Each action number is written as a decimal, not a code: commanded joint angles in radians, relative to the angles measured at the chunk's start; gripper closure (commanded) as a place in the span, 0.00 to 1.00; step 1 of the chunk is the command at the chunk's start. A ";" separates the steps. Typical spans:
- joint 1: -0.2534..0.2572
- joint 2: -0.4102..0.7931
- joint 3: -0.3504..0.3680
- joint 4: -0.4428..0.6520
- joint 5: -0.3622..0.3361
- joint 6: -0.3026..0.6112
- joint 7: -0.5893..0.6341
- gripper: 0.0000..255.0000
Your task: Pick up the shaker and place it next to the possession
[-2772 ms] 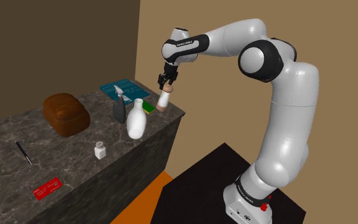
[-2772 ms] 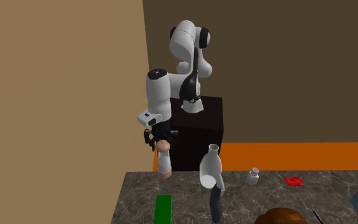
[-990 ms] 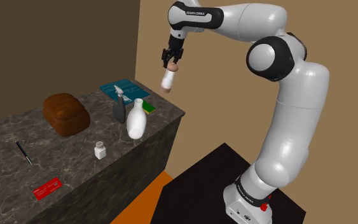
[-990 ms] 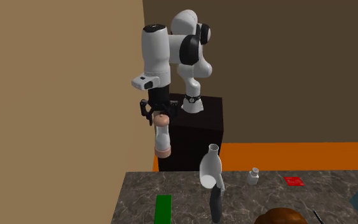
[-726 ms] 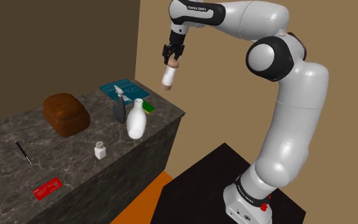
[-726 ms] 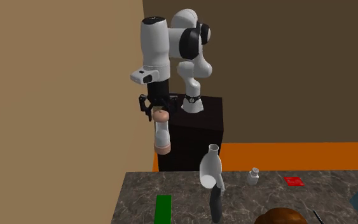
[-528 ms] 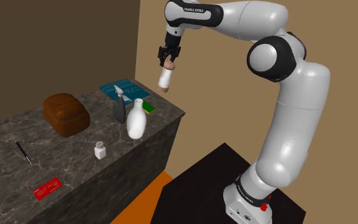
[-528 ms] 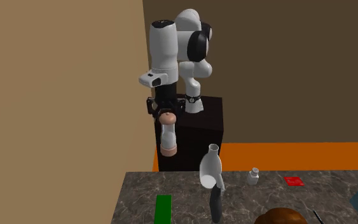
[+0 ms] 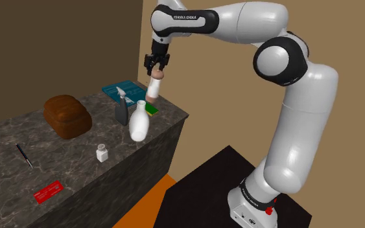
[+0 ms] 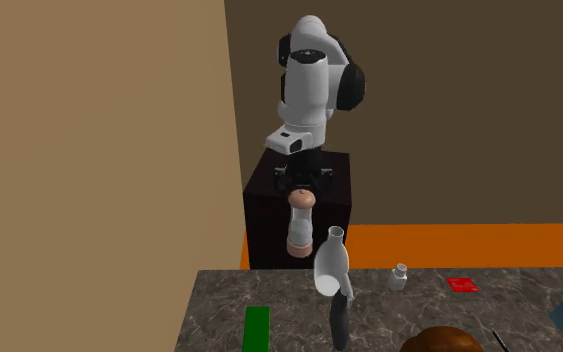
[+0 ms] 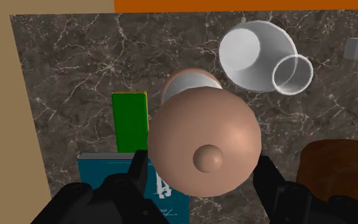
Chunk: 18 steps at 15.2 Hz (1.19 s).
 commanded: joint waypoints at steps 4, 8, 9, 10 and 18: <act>0.069 0.019 0.028 -0.030 -0.017 0.050 0.101 1.00; 0.125 0.055 0.049 -0.021 -0.033 0.077 0.181 1.00; 0.139 0.067 0.053 -0.015 -0.037 0.082 0.201 1.00; 0.154 0.079 0.058 -0.008 -0.041 0.087 0.220 1.00; 0.271 0.209 0.086 0.106 -0.074 0.101 0.371 1.00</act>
